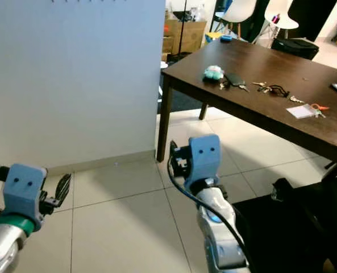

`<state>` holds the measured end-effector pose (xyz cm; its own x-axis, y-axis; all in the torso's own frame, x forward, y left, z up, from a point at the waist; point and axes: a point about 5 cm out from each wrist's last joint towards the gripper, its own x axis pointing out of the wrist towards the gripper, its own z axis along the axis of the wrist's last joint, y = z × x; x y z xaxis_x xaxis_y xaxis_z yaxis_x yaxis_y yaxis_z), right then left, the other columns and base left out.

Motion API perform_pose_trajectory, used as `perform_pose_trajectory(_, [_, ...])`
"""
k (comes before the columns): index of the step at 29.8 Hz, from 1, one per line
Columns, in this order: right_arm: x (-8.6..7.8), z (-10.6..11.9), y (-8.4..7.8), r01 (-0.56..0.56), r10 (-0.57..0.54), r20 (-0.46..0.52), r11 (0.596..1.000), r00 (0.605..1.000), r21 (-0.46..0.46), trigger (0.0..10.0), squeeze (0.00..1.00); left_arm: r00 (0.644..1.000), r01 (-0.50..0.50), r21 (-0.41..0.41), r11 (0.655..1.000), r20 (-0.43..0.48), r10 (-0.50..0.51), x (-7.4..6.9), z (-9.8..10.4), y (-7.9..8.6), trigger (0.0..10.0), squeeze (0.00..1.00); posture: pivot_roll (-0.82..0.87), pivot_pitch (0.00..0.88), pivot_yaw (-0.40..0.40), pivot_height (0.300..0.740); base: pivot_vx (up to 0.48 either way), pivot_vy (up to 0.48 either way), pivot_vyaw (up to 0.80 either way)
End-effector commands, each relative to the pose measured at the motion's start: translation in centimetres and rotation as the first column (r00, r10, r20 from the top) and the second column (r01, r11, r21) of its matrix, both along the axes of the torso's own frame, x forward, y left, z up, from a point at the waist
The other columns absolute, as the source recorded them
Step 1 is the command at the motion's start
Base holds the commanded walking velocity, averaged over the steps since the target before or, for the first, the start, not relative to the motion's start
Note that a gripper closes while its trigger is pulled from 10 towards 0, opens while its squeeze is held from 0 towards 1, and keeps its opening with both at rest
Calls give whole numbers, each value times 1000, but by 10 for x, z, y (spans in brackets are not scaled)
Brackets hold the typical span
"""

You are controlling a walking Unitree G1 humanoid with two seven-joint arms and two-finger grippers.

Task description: Hang keys on a hook

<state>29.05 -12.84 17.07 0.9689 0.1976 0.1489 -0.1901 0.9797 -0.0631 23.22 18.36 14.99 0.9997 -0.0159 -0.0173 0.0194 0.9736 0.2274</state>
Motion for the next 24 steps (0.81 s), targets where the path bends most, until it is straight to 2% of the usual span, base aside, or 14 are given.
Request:
perform_pose_trajectory(1, [1,-3,1,-14,14,-16,1000,1000,26,10000,0,1000,-1,-25,1000,1,1,0,3,-1,10000,0,-59,0,51,740,0,0,0])
perform_pose_trajectory(3, [0,-2,4,-33,34,-23,998,999,45,10000,0,1000,0,-42,999,12,1,2,6,-2,10000,0,-60,0,56,740,0,0,0])
perform_pose_trajectory(5, [0,-2,6,-40,42,-26,998,999,48,10000,0,1000,4,-40,999,19,-3,2,7,-3,10000,0,-60,0,56,740,0,0,0])
perform_pose_trajectory(6, [-1,-4,10,-64,67,-60,997,996,54,10000,0,999,24,-19,1000,24,-23,3,8,-5,10000,0,-60,0,54,740,0,0,0])
perform_pose_trajectory(11, [-3,-4,12,-82,85,-63,995,994,58,10000,0,999,32,-16,999,21,-32,3,7,-6,10000,0,-60,0,62,740,0,0,0])
perform_pose_trajectory(19, [-3,-4,12,-87,90,-50,994,995,68,10000,0,1000,-15,-120,993,12,17,6,11,-9,10000,0,-55,0,60,740,0,0,0])
perform_pose_trajectory(24, [-2,-3,13,-88,93,-53,993,994,74,10000,0,1000,-7,-110,994,17,9,9,12,-10,10000,0,-54,0,58,740,0,0,0])
